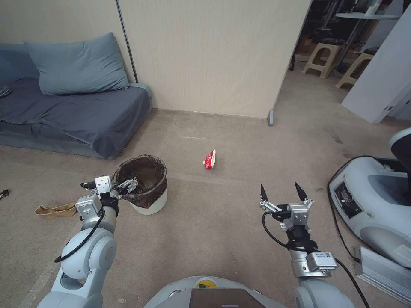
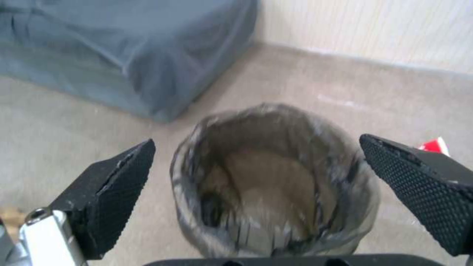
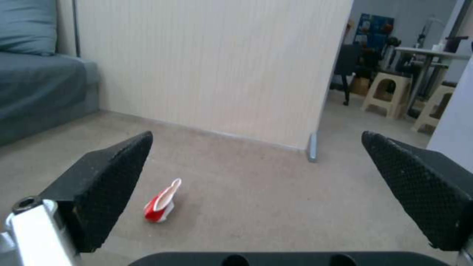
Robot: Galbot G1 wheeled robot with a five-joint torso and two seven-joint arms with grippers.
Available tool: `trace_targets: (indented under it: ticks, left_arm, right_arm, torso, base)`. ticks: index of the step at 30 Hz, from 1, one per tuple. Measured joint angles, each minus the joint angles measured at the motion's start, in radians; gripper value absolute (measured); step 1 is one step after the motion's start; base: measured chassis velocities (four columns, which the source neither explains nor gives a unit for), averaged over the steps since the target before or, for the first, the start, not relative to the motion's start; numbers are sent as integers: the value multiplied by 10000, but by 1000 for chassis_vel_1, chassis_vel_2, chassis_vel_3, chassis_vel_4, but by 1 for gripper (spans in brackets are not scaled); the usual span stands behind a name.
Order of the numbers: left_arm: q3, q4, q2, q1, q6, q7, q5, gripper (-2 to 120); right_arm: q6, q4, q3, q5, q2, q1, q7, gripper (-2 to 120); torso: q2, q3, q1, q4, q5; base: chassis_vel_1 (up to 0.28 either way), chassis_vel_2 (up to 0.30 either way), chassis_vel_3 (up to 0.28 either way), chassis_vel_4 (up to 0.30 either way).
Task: Pick up the trash bin, then pick up the garbage from the floor and place it into the trash bin.
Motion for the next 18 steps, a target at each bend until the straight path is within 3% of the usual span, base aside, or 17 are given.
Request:
trace_targets:
  ticks: [6,10,18]
  left_arm:
    - [20,903,397,-655,710,-789,-2126,100]
    - [111,1616,568,-1091,863,-1229,-2922,100]
    - [254,2766,565,-1992,744,-2047,-2992,100]
  right_arm:
    - [34,-27,3,-9,0,28,-21,100]
    - [55,-51,3,-10,2,44,-29,100]
    - [144,-240,-38,34,1,127,-56,100]
  torso:
    - [0,0,0,-1,2]
    - [0,1,0,-4,-2]
    - [0,1,0,-2,-1]
  base:
    - [0,0,0,0]
    - [0,0,0,0]
    - [0,0,0,0]
